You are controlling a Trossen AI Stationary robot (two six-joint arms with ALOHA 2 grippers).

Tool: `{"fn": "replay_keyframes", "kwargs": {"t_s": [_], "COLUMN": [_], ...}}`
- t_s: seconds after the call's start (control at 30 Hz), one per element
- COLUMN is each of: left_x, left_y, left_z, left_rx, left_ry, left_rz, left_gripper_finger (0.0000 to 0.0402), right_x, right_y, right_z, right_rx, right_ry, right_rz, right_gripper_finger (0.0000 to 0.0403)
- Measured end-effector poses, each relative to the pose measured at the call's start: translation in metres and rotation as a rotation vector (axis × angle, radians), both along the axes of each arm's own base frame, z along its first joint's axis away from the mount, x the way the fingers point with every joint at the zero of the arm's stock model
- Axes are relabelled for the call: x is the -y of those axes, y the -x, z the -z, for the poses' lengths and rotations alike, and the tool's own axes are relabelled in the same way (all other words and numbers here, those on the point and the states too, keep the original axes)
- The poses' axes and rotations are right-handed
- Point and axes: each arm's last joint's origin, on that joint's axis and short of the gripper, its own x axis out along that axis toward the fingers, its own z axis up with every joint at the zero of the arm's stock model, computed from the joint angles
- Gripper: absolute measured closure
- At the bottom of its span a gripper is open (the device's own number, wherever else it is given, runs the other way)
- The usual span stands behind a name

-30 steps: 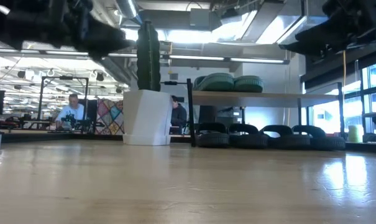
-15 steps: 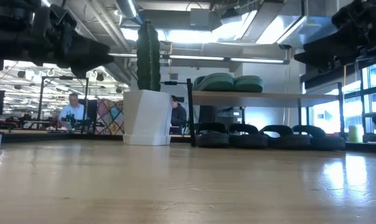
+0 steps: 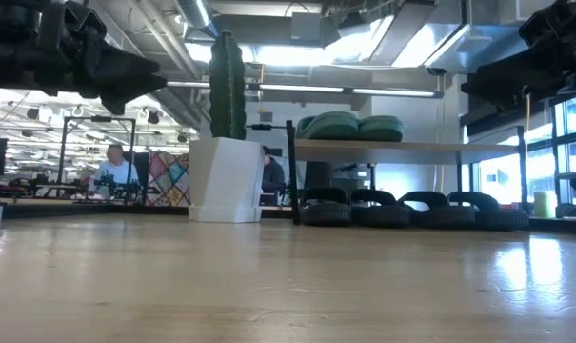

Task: Pick and place slides into the shelf
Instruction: Return to Home Position

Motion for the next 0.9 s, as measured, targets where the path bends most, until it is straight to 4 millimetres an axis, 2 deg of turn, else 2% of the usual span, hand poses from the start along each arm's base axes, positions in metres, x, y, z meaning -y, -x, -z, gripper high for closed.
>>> {"fn": "replay_keyframes", "kwargs": {"t_s": [0.5, 0.67, 0.9], "left_x": [-0.002, -0.004, -0.004], "left_y": [0.026, 0.027, 0.027], "left_z": [0.002, 0.002, 0.002], "left_rx": [0.003, -0.013, -0.018], "left_ry": [0.002, -0.023, -0.025], "left_rz": [-0.071, -0.143, -0.147], "left_gripper_finger": [0.0227, 0.0227, 0.0227], "right_x": [0.0, 0.0, 0.0], "right_y": [0.001, 0.001, 0.0], "right_z": [0.007, 0.004, -0.004], "right_rx": [-0.067, -0.045, 0.043], "right_ry": [0.004, 0.032, 0.048], "right_rz": [-0.003, 0.004, 0.007], "right_gripper_finger": [0.0176, 0.0176, 0.0176]}}
